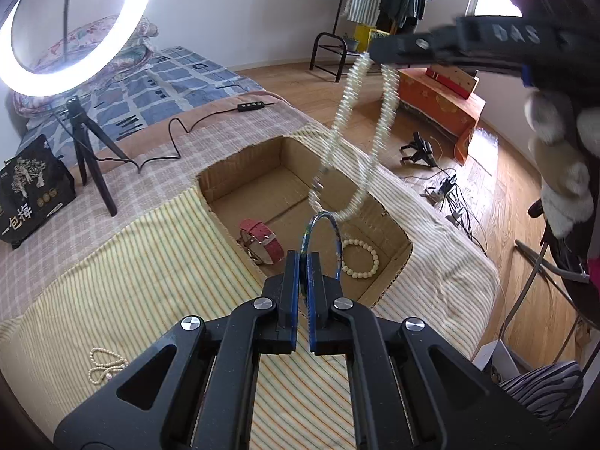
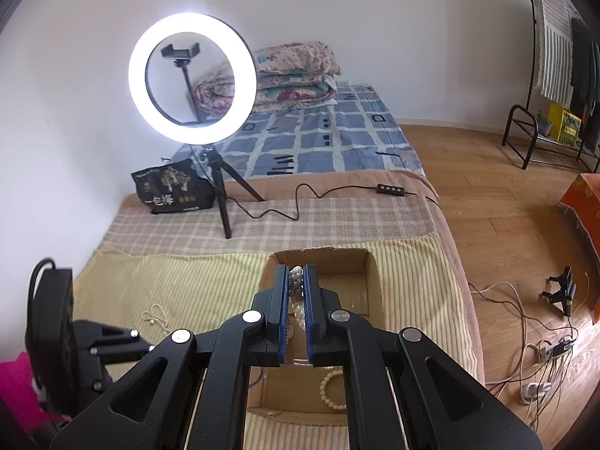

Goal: Organize jewelry
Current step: 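Carry both items over the box and open the left tool to drop the bangle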

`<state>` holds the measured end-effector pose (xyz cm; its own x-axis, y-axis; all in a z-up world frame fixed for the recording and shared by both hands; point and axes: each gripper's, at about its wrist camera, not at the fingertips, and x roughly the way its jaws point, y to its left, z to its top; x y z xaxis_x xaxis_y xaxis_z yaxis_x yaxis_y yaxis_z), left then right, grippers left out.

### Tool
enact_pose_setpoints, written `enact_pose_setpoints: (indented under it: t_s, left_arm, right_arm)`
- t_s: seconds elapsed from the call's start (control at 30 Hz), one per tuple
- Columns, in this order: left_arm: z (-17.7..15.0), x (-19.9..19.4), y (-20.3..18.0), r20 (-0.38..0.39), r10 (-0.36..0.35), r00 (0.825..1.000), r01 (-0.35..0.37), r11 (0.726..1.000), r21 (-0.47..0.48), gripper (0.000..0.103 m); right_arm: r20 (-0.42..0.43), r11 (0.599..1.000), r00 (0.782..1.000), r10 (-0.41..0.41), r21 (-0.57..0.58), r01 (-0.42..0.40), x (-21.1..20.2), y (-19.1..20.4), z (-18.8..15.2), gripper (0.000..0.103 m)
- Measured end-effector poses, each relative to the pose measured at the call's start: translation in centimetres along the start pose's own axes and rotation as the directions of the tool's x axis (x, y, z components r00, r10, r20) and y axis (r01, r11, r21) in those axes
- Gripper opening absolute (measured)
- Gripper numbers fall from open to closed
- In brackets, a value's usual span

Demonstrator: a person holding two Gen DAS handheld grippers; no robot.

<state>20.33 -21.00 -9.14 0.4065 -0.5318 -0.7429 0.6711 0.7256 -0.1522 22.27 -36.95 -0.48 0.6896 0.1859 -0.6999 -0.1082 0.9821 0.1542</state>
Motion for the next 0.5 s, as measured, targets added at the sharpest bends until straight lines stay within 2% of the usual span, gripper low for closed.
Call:
enact_pose_setpoints:
  t_s: [0.5]
  left_arm:
    - [-1.2, 5.0, -2.4, -0.054, 0.026, 0.998, -0.022, 0.998, 0.059, 0.001]
  right_arm:
    - [-0.088, 0.998, 0.996, -0.01, 0.061, 0.015, 7.6, -2.9, -0.3, 0.006]
